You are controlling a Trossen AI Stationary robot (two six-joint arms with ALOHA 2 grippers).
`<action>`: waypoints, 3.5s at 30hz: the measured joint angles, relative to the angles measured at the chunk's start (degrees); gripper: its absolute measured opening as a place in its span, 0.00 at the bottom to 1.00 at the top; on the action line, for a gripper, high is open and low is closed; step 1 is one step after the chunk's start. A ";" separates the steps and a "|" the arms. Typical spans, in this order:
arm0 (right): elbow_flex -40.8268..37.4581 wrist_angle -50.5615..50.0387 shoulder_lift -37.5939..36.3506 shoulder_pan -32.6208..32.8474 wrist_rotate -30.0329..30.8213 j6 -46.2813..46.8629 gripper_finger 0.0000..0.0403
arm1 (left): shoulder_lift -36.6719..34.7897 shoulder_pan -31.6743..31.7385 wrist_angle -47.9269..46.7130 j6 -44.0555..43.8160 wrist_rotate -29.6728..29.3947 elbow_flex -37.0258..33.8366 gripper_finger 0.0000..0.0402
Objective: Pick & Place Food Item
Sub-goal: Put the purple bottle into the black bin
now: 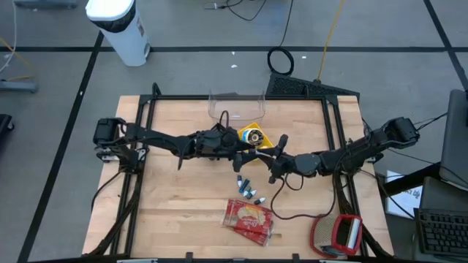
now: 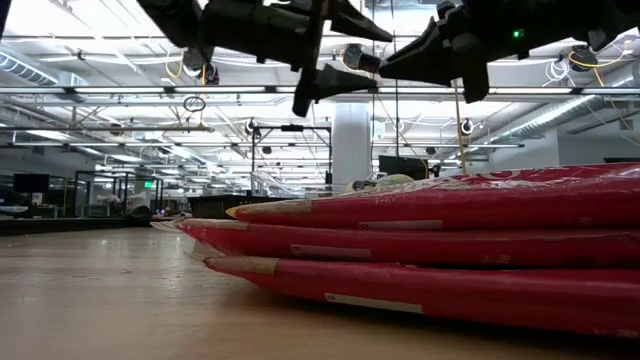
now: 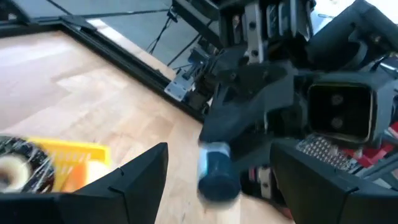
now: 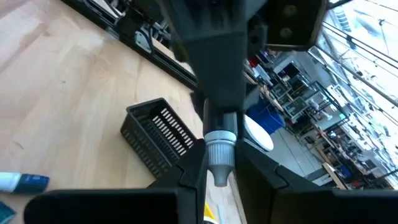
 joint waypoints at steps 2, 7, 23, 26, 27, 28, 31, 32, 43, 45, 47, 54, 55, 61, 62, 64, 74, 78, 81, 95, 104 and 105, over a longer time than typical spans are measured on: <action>0.02 0.30 0.00 0.21 0.09 0.02 0.14 | 1.22 0.00 -2.57 -0.02 0.68 2.29 0.69; 0.02 0.63 0.00 1.10 1.29 -1.15 0.14 | 4.37 -0.04 -7.53 -0.06 2.16 7.86 0.70; 0.00 0.82 0.04 3.73 6.95 -4.92 0.14 | 5.73 0.16 -8.93 -4.24 3.46 10.10 0.47; 0.00 0.67 0.04 3.81 7.58 -4.90 0.14 | 5.73 0.22 -8.87 -4.28 3.39 10.10 0.39; 0.00 0.66 0.04 4.01 7.60 -4.92 0.14 | 5.73 0.19 -8.87 -4.28 3.49 10.10 0.37; 0.00 0.63 0.04 4.20 7.58 -4.94 0.14 | 5.73 0.17 -8.87 -4.33 3.50 10.10 0.34; 0.00 0.67 0.04 4.54 7.58 -4.94 0.14 | 5.67 0.13 -8.93 -4.39 3.71 10.10 0.27; 0.00 0.69 0.04 4.52 7.58 -4.86 0.14 | 5.64 0.17 -8.96 -4.15 3.72 10.08 0.24; 0.02 6.80 -1.22 4.41 10.85 8.25 0.34 | -0.41 3.50 -12.34 5.16 4.78 9.93 0.17; 0.02 5.99 -2.53 4.41 10.65 11.79 0.39 | -3.18 3.94 -15.66 8.30 3.17 9.93 0.18; 0.02 5.19 -3.80 4.43 10.55 14.62 0.44 | -5.76 3.98 -19.26 11.04 -0.55 9.95 0.17; 0.02 0.17 -7.21 5.27 10.60 18.73 0.53 | -12.42 2.56 -32.05 15.88 -14.75 7.60 0.15; 0.00 0.23 -7.28 5.41 10.60 18.71 0.53 | -13.20 2.19 -32.02 15.87 -16.44 6.01 0.15; 0.00 -0.05 -7.30 5.55 10.57 18.07 0.53 | -17.54 1.73 -26.79 13.33 -22.31 -7.10 0.15; 0.00 -0.15 -7.28 5.55 10.57 18.05 0.53 | -17.85 1.89 -24.57 12.98 -22.90 -9.45 0.15; 0.00 -0.27 -7.28 5.55 10.55 17.95 0.52 | -18.17 2.26 -21.25 12.43 -24.00 -14.01 0.15; 0.00 -0.20 -7.28 5.44 10.55 17.64 0.52 | -17.64 4.22 -8.60 10.32 -25.46 -28.09 0.15; 0.00 -0.18 -7.28 5.44 10.55 17.64 0.51 | -17.61 5.17 -8.89 8.57 -25.41 -30.10 0.18; 0.00 -0.18 -7.28 5.42 10.55 17.64 0.51 | -17.61 5.16 -8.90 8.09 -23.98 -30.42 0.20; 0.00 -0.16 -7.28 5.42 10.55 17.64 0.51 | -17.61 6.25 -9.13 7.67 -23.34 -30.44 0.22; 0.00 -0.17 -7.28 5.42 10.53 18.63 0.51 | -17.61 6.32 -10.29 6.84 -20.02 -30.44 0.33; 0.00 -0.17 -7.28 5.42 10.53 18.64 0.51 | -17.61 6.45 -10.58 6.82 -20.02 -30.44 0.36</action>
